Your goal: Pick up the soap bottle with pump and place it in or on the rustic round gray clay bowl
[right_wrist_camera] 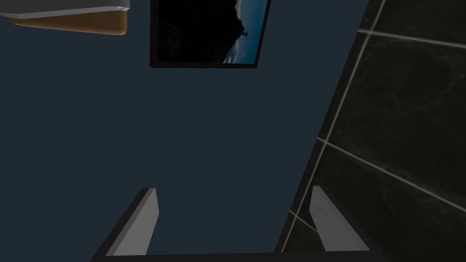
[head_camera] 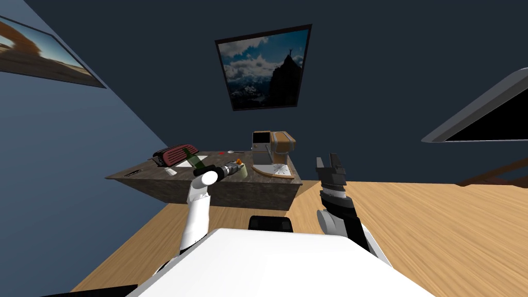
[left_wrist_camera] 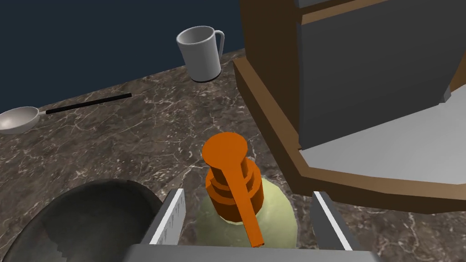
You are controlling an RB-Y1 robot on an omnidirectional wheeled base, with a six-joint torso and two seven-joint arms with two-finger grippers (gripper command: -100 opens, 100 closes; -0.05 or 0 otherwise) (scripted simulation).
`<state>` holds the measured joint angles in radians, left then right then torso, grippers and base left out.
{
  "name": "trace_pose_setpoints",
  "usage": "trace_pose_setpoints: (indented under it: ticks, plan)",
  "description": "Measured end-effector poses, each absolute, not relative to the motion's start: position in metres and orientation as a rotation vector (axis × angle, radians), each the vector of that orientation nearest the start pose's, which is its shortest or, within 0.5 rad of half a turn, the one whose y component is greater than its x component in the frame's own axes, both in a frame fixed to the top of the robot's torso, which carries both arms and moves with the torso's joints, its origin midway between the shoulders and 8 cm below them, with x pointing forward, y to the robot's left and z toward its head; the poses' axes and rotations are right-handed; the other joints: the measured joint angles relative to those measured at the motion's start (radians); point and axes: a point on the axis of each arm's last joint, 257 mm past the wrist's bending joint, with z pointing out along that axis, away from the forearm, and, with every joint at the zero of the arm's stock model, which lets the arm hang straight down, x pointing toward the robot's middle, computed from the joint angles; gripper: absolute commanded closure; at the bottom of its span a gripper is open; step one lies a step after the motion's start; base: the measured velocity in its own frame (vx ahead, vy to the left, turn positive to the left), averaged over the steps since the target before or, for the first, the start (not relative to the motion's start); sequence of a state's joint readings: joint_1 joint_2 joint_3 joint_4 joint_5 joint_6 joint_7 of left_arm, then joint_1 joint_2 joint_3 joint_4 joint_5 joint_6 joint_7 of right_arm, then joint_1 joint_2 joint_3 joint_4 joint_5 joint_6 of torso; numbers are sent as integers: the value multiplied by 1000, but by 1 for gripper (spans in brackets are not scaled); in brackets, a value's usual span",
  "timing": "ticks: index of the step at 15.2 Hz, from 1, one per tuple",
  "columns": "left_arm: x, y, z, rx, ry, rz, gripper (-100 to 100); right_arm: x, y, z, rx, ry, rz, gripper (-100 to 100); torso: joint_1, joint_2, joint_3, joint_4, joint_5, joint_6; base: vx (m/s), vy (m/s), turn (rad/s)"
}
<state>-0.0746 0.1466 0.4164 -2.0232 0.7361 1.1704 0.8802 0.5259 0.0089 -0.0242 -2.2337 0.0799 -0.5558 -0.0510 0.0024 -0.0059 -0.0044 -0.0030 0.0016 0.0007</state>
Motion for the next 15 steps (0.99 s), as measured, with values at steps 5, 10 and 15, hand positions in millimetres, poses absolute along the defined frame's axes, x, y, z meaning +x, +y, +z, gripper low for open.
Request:
trace_pose_setpoints:
  ticks: [5, 10, 15]
  plan:
    - [490, 285, -183, -2663, 562, -1733, 100, 342, -281, 6, 641, 651, 1266, 0, -1, -2, -2, -1, 0, 1, 2, 5, -9]
    - [488, 298, -158, -2665, 547, -1736, 100, 342, -281, 6, 640, 651, 1266, 0, 5, -3, -2, -1, 0, 0, 24, 68, -75]
    - [482, 310, -130, -2666, 529, -1733, 100, 342, -281, 6, 640, 651, 1266, 0, 6, -3, -2, -1, 1, 0, 17, 73, -70]
